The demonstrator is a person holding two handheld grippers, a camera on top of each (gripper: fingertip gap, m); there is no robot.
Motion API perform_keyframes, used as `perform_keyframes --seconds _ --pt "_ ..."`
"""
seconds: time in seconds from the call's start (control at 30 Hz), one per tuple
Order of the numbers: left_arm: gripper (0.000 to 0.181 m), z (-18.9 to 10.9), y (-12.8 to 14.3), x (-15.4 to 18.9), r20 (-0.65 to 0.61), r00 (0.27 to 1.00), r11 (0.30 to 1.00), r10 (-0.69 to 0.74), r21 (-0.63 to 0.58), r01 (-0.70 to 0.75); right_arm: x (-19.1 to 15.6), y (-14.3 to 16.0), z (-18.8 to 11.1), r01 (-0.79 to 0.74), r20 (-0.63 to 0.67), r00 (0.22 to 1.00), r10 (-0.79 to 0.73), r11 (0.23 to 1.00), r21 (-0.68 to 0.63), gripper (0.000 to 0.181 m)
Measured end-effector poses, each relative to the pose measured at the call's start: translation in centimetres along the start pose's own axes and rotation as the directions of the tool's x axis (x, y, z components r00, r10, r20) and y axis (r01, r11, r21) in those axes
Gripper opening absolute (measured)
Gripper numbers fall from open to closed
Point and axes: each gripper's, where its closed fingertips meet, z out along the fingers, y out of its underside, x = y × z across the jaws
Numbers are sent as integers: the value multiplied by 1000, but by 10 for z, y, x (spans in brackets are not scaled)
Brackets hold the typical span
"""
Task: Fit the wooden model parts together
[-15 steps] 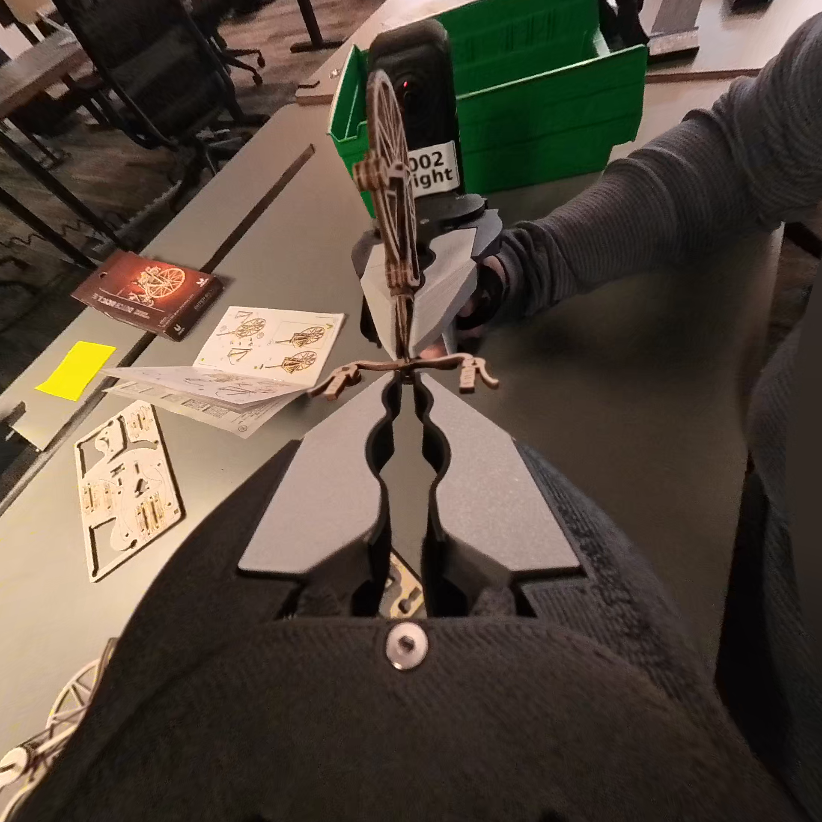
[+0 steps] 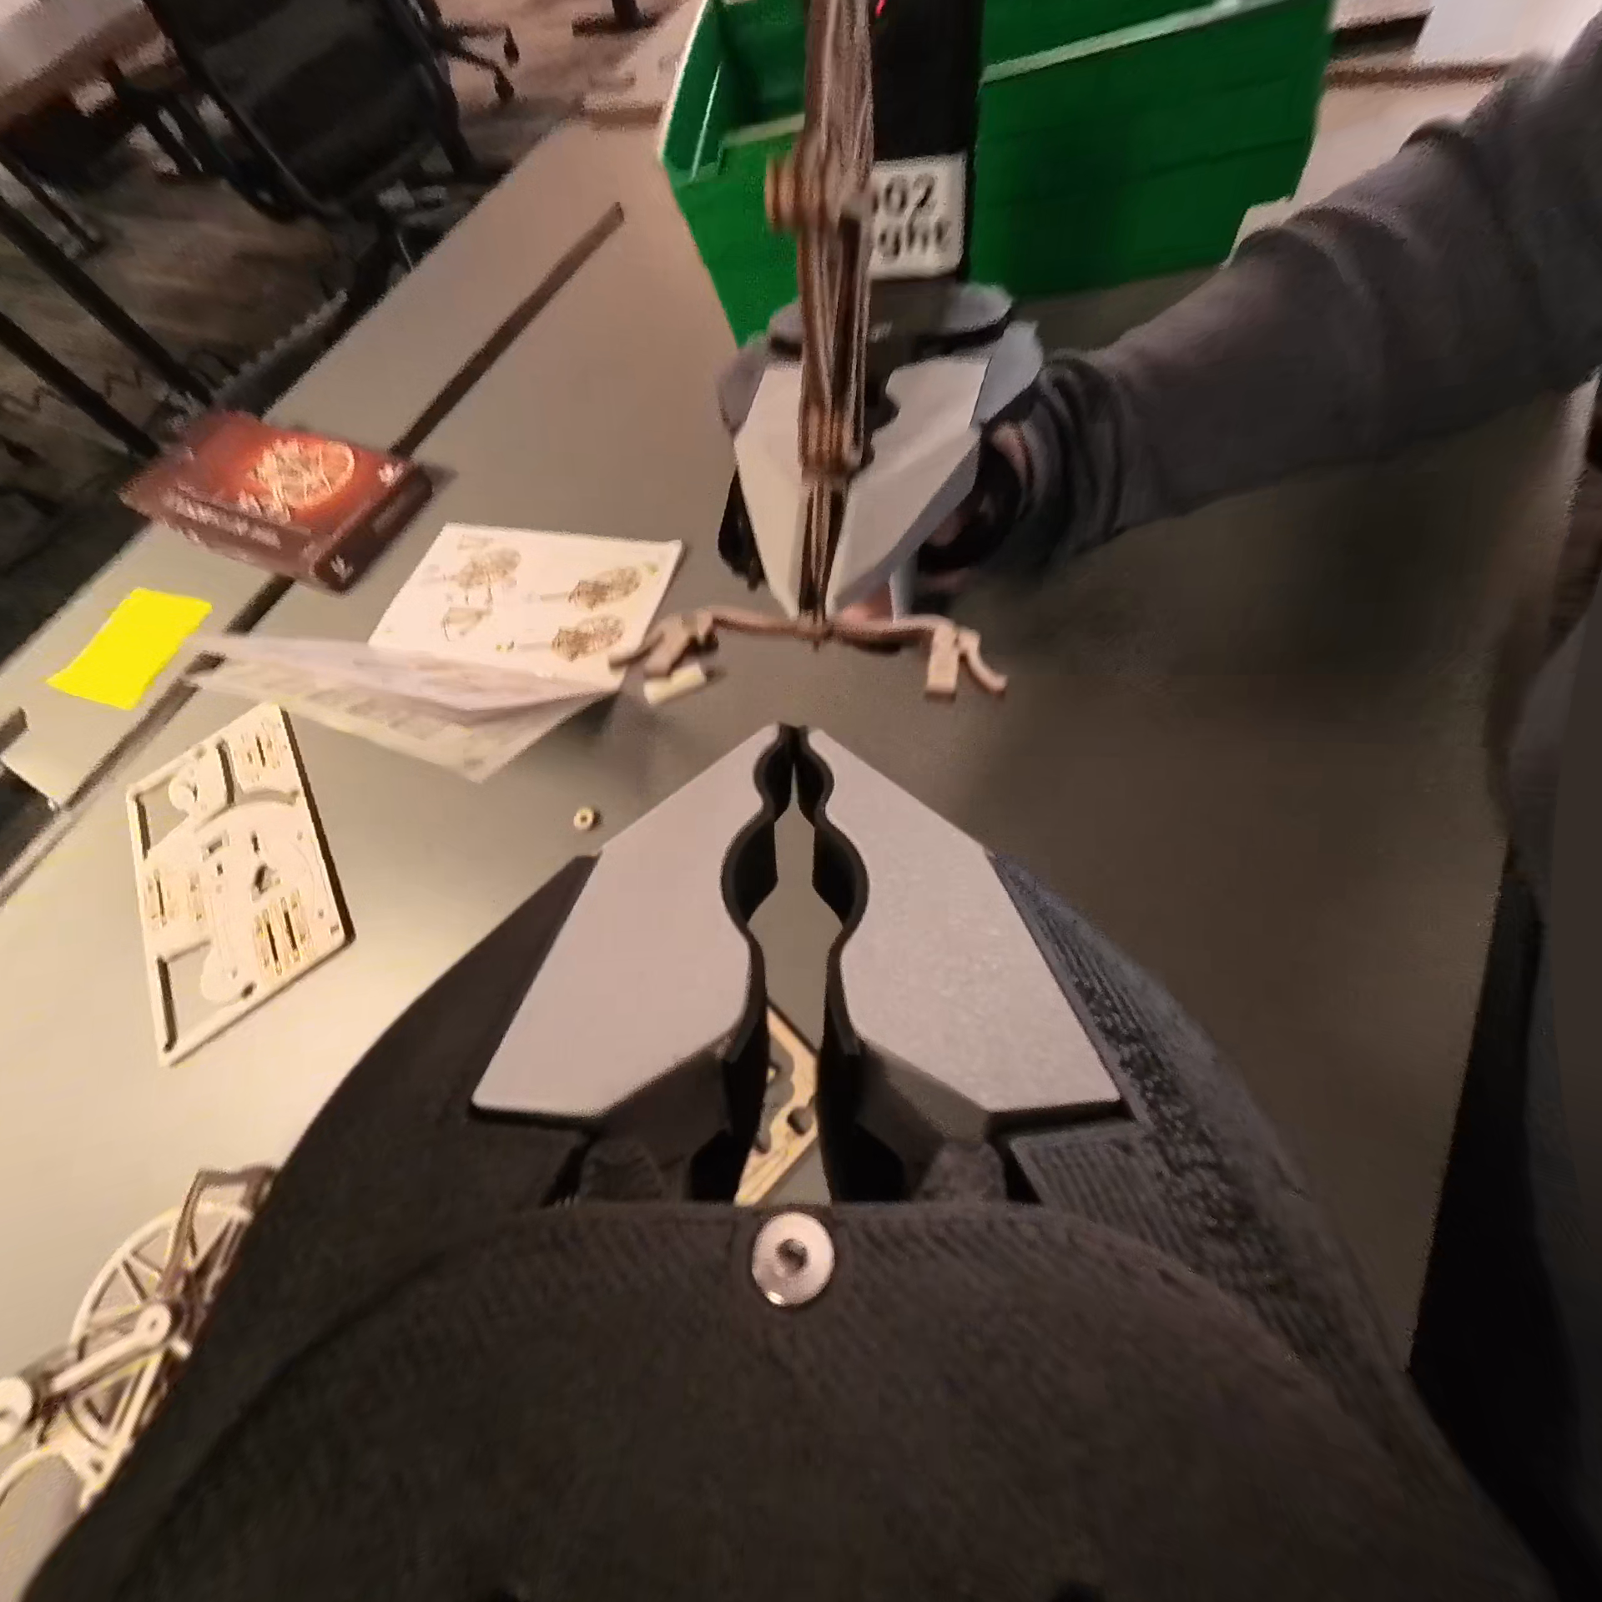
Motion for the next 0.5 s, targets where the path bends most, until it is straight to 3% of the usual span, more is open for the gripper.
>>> perform_keyframes --seconds 0.03,0.17,0.23,0.33,0.5 --pt "0 2 10 -4 6 1000 999 -19 -30 19 6 0 -1 1 -30 1000 -1 1000 2 0" --pt "0 10 50 -23 56 992 989 -110 -94 115 26 -1 -13 49 -180 982 -49 999 -5 0" --pt "0 6 66 -38 146 979 984 -144 -82 157 34 -4 -17 88 -262 961 -86 996 -5 0" --pt "0 -12 80 -62 277 933 970 -231 -10 244 51 -3 -26 133 -373 918 -137 990 -35 0" --pt "0 -62 101 -105 471 787 916 -398 152 372 68 -2 -37 172 -480 856 -194 981 -90 0"
